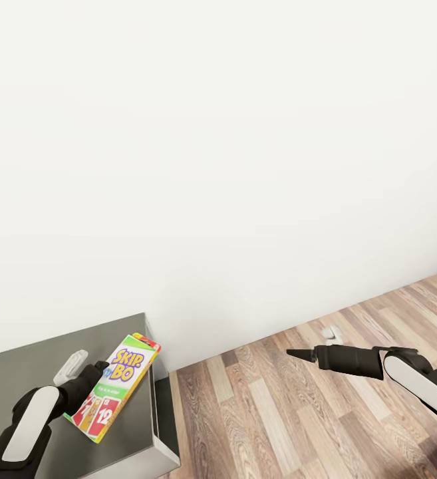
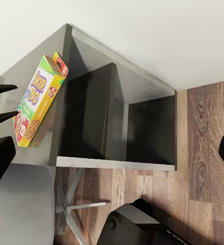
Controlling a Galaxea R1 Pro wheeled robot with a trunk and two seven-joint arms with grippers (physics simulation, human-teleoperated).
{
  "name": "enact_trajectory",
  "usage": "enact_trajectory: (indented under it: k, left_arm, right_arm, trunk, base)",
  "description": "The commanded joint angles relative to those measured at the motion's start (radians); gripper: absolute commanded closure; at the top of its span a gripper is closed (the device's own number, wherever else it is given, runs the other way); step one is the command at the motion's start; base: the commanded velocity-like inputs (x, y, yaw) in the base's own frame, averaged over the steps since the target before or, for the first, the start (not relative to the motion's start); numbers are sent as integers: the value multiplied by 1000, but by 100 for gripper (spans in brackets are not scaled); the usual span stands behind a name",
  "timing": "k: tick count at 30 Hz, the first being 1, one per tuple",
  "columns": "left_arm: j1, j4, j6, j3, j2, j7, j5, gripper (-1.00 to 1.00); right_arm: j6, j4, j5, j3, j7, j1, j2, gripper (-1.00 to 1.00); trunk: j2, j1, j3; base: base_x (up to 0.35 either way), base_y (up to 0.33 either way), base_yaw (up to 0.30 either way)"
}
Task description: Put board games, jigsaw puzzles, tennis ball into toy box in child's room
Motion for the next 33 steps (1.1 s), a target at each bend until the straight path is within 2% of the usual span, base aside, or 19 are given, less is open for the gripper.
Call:
enact_trajectory:
  k: [1,10,14,18,22,25,33]
  left_arm:
    - [0,15,-1,1,0,8,19,-100]
    - [13,-35,-9,10,5,4,19,-100]
    - [44,-107,-13,13,8,4,18,-100]
    - [58,-143,-14,16,11,3,18,-100]
    - [75,-197,-16,33,17,3,18,-100]
    - [101,-251,-17,62,20,2,19,-100]
    - [115,-286,-15,97,28,1,18,-100]
  right_arm:
    - [3,0,-7,3,0,-2,-1,-100]
    - [2,0,-7,3,0,-1,-1,-100]
    - [2,0,-7,3,0,-1,-1,-100]
    - [2,0,-7,3,0,-1,-1,-100]
    - [2,0,-7,3,0,0,-1,-100]
    - [2,0,-7,3,0,0,-1,-100]
    - [2,0,-7,3,0,0,-1,-100]
  trunk:
    - [-2,1,-2]
    - [-2,1,-2]
    - [-2,1,-2]
    - [-2,1,-2]
    - [-2,1,-2]
    - [-2,1,-2]
    - [-2,1,-2]
  base:
    - [0,0,-7]
    - [0,0,-3]
    - [0,0,0]
    - [0,0,0]
    - [0,0,0]
    - [0,0,0]
    - [0,0,0]
